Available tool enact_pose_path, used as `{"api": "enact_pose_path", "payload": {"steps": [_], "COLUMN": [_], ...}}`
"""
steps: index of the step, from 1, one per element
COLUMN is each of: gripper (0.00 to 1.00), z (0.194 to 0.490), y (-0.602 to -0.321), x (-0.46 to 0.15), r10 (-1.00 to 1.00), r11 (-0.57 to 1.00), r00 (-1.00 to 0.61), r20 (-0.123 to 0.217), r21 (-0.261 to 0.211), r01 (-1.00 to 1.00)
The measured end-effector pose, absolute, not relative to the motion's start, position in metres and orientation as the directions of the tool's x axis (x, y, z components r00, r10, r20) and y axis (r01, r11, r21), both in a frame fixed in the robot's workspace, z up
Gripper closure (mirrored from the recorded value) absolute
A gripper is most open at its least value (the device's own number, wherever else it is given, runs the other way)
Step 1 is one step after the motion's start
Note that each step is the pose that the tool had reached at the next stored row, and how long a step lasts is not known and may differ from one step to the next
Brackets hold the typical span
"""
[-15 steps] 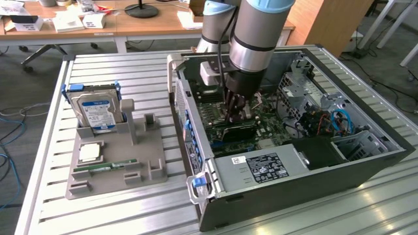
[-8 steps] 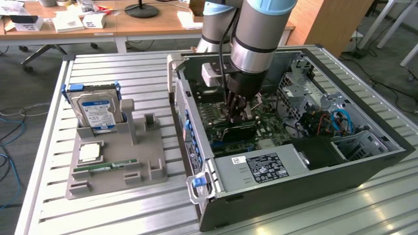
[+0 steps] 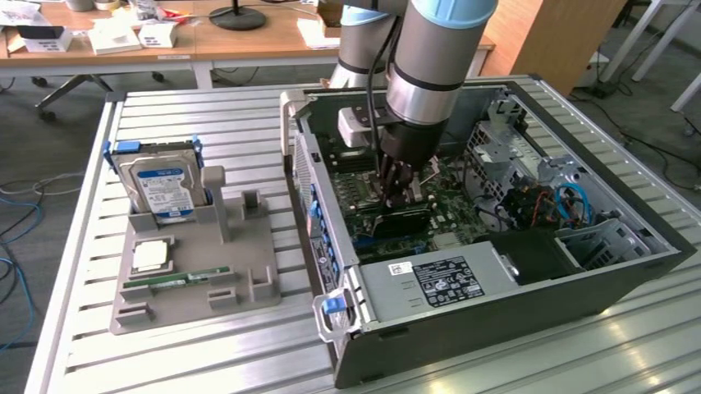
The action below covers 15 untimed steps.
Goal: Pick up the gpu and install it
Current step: 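Press down on the gpu until it lock into place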
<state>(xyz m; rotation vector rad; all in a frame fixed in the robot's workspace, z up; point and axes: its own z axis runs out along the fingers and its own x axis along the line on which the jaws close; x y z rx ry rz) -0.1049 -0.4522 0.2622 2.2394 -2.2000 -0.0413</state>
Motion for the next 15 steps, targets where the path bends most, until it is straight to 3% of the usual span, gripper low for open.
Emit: {"api": "enact_pose_path", "payload": {"steps": [15], "gripper": [0.89], "z": [0.2609], "y": [-0.4522], "x": [-0.1050], "r10": [-1.000], "r11": [-0.018], "r00": [0.018], "r20": [-0.017], "r21": [0.020], "r01": [-1.000]}}
